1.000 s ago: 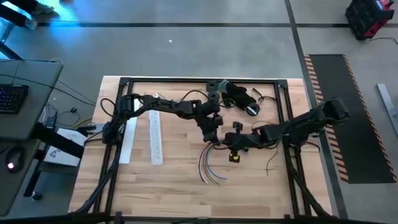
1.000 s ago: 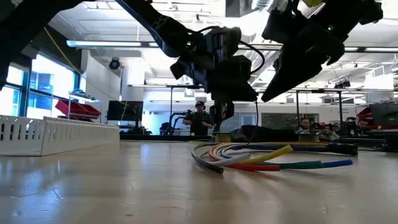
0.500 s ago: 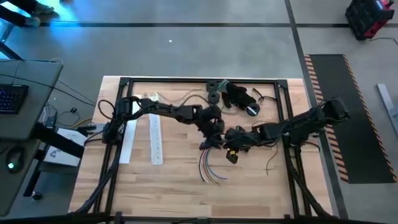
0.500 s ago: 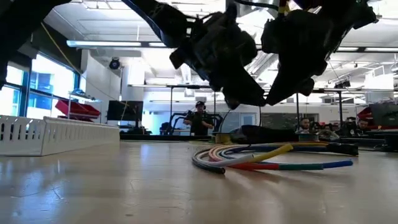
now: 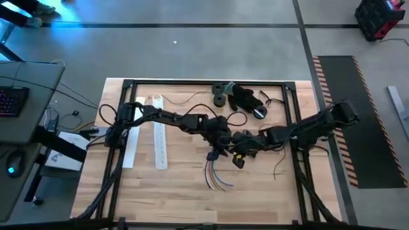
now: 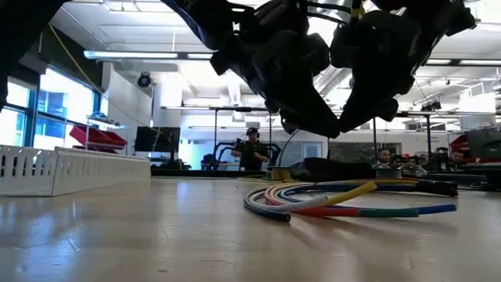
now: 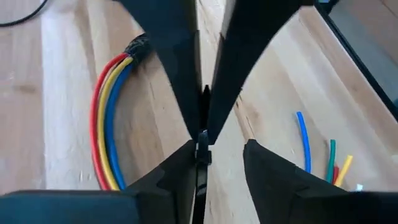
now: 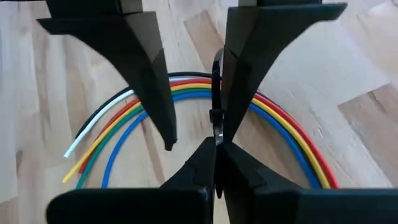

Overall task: Ziptie cables
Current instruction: Wrap the cables together using a black zip tie

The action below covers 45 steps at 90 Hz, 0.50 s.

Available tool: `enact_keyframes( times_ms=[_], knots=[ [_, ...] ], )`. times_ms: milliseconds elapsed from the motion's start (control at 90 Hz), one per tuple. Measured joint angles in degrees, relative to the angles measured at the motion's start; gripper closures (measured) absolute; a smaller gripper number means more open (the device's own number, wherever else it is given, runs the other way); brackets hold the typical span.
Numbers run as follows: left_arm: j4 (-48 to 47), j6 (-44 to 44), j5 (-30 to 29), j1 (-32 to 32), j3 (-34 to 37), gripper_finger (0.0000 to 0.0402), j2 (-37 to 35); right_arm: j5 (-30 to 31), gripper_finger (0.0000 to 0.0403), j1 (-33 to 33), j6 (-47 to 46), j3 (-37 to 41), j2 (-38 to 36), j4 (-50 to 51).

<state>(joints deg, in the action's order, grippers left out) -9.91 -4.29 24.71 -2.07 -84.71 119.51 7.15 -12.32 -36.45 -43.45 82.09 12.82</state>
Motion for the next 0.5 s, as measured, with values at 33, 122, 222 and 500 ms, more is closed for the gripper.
enact_keyframes(
  times_ms=[33,122,222,500],
  knots=[
    [0.0,0.0,0.0,-0.2,0.0,0.0307,-0.4,0.0,0.0403,0.0,0.0,0.0,0.0,0.0],
    [0.3,-0.3,0.0,-0.6,0.0,0.0322,-1.3,0.0,0.0403,0.0,0.0,0.0,0.0,0.2],
    [0.5,-0.7,0.5,-1.0,0.0,0.0338,-1.4,0.1,0.0403,0.0,0.0,0.0,0.0,0.4],
    [0.4,-5.5,-1.8,-0.4,0.0,0.0365,-1.4,0.4,0.0403,0.0,0.2,0.0,0.0,0.4]
  ],
)
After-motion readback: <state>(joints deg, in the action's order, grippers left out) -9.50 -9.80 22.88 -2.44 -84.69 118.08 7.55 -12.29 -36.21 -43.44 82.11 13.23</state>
